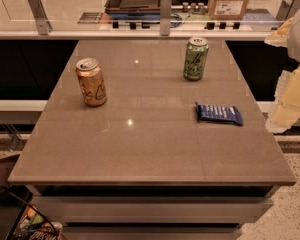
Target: Pick green can
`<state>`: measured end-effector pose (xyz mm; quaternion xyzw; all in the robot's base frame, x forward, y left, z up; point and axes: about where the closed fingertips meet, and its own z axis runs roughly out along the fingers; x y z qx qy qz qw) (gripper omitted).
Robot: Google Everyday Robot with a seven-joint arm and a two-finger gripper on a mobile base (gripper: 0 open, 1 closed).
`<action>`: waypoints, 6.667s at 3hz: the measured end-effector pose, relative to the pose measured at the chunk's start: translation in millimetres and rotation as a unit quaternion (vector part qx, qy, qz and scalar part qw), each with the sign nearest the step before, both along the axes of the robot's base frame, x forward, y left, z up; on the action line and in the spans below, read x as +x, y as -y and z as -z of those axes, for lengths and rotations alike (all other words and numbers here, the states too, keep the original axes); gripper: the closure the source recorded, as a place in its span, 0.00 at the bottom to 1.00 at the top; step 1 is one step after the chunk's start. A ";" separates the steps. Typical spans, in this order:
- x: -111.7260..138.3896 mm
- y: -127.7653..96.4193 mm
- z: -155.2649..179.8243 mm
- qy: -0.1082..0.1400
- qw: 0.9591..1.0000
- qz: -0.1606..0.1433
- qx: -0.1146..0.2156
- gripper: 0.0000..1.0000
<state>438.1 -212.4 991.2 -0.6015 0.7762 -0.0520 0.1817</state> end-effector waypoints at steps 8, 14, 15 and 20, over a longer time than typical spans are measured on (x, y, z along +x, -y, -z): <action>161.2 -3.7 44.4 0.117 0.953 0.041 0.278 0.00; 266.5 -49.0 110.1 0.172 0.867 0.066 0.462 0.00; 279.3 -49.7 118.3 0.175 0.854 0.066 0.486 0.18; 279.7 -62.3 113.9 0.164 0.852 0.058 0.493 1.00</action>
Offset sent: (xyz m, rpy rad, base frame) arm 0.0373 -0.0040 -0.0062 0.1130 -0.0667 -0.0365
